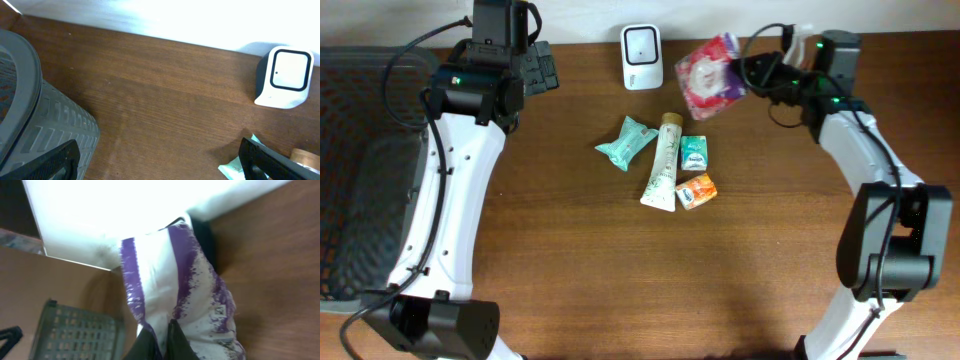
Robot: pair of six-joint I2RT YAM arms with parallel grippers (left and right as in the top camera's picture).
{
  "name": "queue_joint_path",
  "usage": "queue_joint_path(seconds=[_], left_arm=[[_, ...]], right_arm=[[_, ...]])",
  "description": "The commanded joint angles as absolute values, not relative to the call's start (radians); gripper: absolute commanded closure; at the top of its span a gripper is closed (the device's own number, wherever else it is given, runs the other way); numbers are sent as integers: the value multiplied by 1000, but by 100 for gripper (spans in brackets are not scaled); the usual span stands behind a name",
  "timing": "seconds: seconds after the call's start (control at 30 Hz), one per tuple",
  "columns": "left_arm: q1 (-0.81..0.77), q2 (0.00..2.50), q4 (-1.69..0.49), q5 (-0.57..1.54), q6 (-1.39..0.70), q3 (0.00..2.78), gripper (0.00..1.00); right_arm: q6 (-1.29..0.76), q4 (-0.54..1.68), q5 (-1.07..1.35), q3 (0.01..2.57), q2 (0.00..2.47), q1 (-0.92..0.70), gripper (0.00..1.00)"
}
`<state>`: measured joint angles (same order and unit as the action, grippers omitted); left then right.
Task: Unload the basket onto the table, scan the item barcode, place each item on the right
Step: 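Lift the pink floral pack and hold it over the white scanner, then carry the pink floral pack to the far right edge and release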
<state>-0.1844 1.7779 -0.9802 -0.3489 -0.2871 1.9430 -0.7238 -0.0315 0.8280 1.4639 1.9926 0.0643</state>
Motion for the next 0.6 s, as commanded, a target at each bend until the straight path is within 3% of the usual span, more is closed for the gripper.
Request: queue_joint_path(seconds=[0.0, 0.13, 0.17, 0.23, 0.37, 0.5, 0.57], left_arm=[[-180, 1778, -979, -356, -275, 1947, 1], [-181, 1778, -979, -356, -275, 1947, 1], [-181, 1778, -979, -356, -275, 1947, 1], [-180, 1778, -979, -356, -275, 1947, 1], [-181, 1778, -979, -356, -275, 1947, 1], [-180, 1778, -979, -356, -275, 1947, 1], [-180, 1778, -979, -356, -275, 1947, 1]], right_arm=[[-867, -87, 723, 1474, 1989, 1, 96], [-804, 14, 634, 1474, 1989, -6, 96], [-762, 52, 634, 1474, 1989, 15, 91], [-685, 96, 634, 1475, 1989, 73, 59], [-550, 247, 495, 1543, 1989, 179, 27], [-367, 196, 406, 1559, 2002, 145, 0], [-295, 93, 348, 1558, 2053, 102, 1]])
